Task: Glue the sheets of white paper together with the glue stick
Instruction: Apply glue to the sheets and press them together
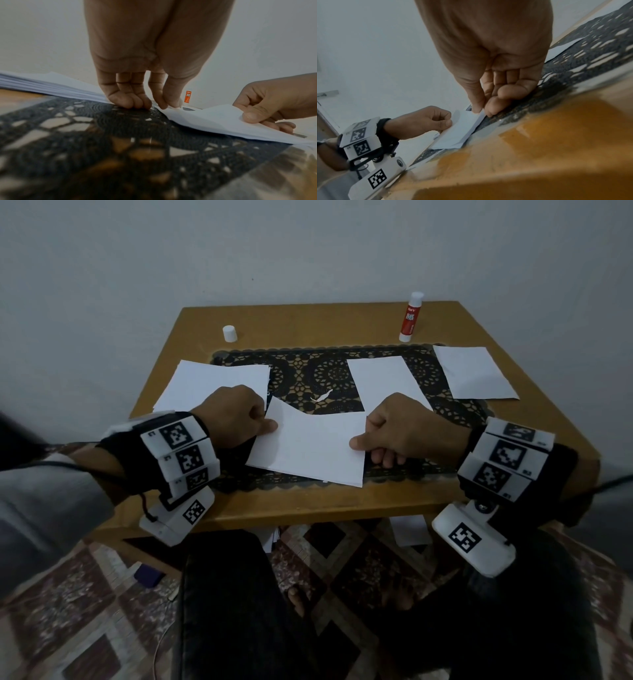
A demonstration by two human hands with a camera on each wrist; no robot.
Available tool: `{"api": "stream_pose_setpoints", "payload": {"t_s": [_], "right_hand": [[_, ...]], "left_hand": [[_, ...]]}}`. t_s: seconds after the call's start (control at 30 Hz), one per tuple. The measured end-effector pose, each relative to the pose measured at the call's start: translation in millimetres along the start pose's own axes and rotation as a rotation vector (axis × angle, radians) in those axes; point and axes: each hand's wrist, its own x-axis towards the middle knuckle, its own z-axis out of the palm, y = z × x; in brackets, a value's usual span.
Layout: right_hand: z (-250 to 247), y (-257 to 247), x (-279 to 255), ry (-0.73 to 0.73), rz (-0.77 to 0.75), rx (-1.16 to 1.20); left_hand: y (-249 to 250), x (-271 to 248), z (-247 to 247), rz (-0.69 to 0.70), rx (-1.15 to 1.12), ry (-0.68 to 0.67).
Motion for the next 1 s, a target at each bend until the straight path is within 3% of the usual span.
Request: {"api": "stream_pose_setpoints", "payload": {"t_s": [0.3,0.5,0.6,0.67,0.77,0.83,1.0], "right_hand": [[3.8,0.3,1.8,0.036,-0.021,-0.068],[0.0,-3.8,0.2,0.022,0.007,-0.395],[0.3,-6.1,-5.3,0.182,-0.07,-0.584],[8.4,-15.6,-18.2,0.251,-0.235,-0.668],[33.5,-22.3,-40.3,-0.082,-0.388,-0.846],[46.2,-14.0,-45.9,-0.242,-0.419,-0.963],[32.0,-6.0,-30.8,-0.277,-0.268,-0.897]], "left_hand": [[4.4,1.4,0.6,0.014,0.06,-0.002],[14.2,-5.5,-2.9,0.01,0.36,0.008],[20.1,-18.1,-3.2,0.245,0.373,0.122],[25.3,-28.4,2.0,0.411,0.351,0.033],[29.8,-36.7,15.3,0.394,0.484,-0.282],[25.9,-36.2,19.1,0.371,0.528,-0.346],[19.9,-35.2,19.7,0.362,0.528,-0.358]]}}
